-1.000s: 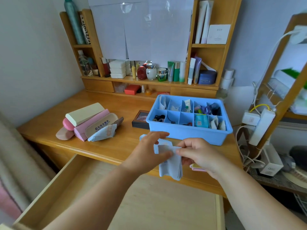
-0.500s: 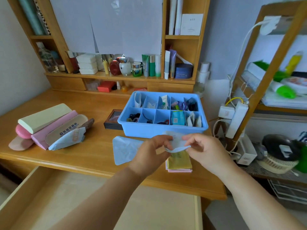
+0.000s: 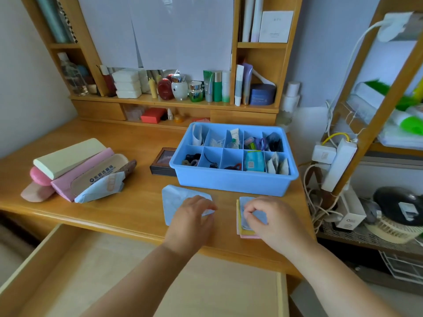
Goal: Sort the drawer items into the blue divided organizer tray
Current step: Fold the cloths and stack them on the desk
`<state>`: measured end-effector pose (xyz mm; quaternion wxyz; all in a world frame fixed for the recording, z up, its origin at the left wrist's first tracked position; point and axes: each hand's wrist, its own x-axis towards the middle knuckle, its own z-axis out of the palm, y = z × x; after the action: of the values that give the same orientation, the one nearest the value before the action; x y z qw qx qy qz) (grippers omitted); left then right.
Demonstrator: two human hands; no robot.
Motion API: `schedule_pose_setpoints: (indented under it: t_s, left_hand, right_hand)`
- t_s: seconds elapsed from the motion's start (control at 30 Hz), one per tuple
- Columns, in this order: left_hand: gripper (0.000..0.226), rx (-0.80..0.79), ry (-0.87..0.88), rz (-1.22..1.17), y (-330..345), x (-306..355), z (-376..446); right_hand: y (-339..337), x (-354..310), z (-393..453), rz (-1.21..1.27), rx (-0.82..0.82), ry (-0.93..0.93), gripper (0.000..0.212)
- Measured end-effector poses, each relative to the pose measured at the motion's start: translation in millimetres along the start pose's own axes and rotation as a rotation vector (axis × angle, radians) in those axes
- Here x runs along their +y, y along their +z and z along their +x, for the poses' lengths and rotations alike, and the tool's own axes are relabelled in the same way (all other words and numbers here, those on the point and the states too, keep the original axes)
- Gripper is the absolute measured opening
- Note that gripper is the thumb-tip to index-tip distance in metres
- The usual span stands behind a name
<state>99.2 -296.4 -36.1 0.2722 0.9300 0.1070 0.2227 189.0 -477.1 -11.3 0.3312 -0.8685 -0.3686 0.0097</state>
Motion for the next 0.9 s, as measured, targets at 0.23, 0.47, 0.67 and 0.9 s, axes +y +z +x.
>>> schedule_pose_setpoints:
  t_s: [0.23,0.47,0.67,0.9]
  left_hand:
    - [0.010,-0.061,-0.177,0.163,-33,-60,-8]
    - [0.010,-0.040,-0.116,-0.022,-48,-57,-8]
    - [0.018,-0.164,0.000,0.004,-80,-58,-14]
    - [0.018,-0.191,-0.167,-0.290,-119,-49,-20]
  right_hand:
    - [58,-35,35,-0.150,-0.192,-0.125,0.023]
    - [84,-62,47,-0.238,-0.116,-0.182,0.023]
    - [52,-60,46,0.044,-0.215,0.014,0.019]
    - [4,-70,37,0.362,-0.300,0.106,0.014]
